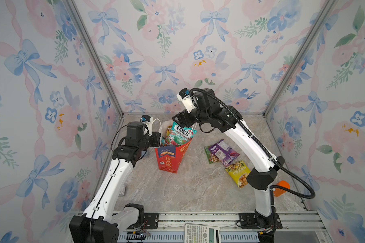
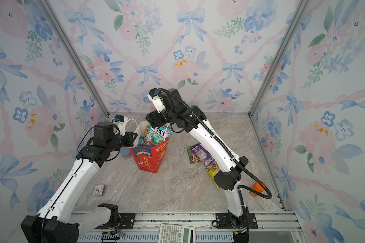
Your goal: Place the snacks into the paper bag
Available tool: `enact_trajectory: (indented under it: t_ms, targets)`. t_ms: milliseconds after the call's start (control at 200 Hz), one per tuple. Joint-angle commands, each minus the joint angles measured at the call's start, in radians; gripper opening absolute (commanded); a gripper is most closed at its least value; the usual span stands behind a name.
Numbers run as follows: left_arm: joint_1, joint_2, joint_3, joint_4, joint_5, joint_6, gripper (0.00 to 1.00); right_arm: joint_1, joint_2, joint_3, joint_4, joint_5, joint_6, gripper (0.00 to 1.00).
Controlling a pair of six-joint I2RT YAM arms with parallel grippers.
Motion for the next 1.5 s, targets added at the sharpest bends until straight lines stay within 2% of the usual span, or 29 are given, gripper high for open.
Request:
enact_trajectory:
  t_ms: [0, 140, 285, 455, 695, 960, 1155, 1325, 1490]
  targets:
    - [0.01, -0.034, 0.004, 0.06, 0.015, 0.029, 0.0, 0.012, -0.094, -0.094, 0.097, 0.024, 0.067, 0.8]
    - [0.012, -0.036, 0.004, 0.059, 0.014, 0.032, 0.0, 0.017, -0.159, -0.152, 0.081, 0.048, 0.106, 0.78]
    - [0.012, -0.038, 0.001, 0.06, 0.014, 0.03, 0.0, 0.075, -0.167, -0.146, -0.017, 0.208, 0.088, 0.72]
    - [0.014, -0.037, -0.001, 0.059, 0.02, 0.028, 0.0, 0.142, -0.059, -0.018, -0.18, 0.37, 0.073, 0.62]
    - [0.013, -0.036, -0.003, 0.06, 0.026, 0.023, 0.0, 0.179, 0.168, 0.251, -0.347, 0.472, 0.06, 0.6]
    - [0.014, -0.045, -0.003, 0.059, 0.027, 0.023, 0.0, 0.165, 0.248, 0.258, -0.341, 0.529, 0.038, 0.52]
    - [0.014, -0.041, -0.007, 0.059, 0.03, 0.019, 0.0, 0.146, 0.277, 0.229, -0.33, 0.523, 0.034, 0.49]
    - [0.014, -0.048, -0.01, 0.059, 0.027, 0.023, 0.0, 0.129, 0.318, 0.222, -0.308, 0.456, 0.037, 0.48]
    - [0.014, -0.05, -0.01, 0.059, 0.026, 0.025, 0.0, 0.125, 0.352, 0.229, -0.293, 0.364, 0.055, 0.4]
